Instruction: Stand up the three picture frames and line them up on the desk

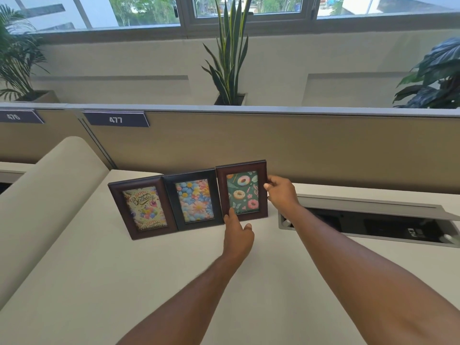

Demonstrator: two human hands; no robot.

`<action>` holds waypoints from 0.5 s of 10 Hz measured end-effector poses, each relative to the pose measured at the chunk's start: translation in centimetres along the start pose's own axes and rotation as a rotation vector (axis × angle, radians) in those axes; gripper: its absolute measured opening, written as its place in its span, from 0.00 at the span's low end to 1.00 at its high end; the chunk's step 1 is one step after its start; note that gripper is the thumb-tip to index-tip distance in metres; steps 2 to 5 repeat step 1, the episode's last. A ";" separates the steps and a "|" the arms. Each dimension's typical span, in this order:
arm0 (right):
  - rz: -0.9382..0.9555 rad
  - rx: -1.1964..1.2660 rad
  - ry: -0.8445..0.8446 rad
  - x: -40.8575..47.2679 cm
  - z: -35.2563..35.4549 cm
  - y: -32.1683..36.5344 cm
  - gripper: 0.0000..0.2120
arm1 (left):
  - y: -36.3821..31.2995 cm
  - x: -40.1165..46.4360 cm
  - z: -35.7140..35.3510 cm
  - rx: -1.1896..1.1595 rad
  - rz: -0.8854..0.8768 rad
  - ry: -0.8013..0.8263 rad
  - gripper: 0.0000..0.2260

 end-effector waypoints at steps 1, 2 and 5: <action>-0.025 -0.024 0.004 -0.9 0.2 -0.5 0.20 | 0.3 -0.6 0.1 0.017 0.006 0.010 0.31; -0.025 -0.024 0.004 -0.9 0.2 -0.5 0.20 | 0.3 -0.6 0.1 0.017 0.006 0.010 0.31; -0.025 -0.024 0.004 -0.9 0.2 -0.5 0.20 | 0.3 -0.6 0.1 0.017 0.006 0.010 0.31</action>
Point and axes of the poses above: each hand's wrist, its own x-axis towards the middle knuckle, its own z-axis out of the back of the hand, y = z × x, the point moved 1 cm from there along x, towards the middle knuckle, and after that the axes turned 9 degrees about y, right-handed, at the moved point
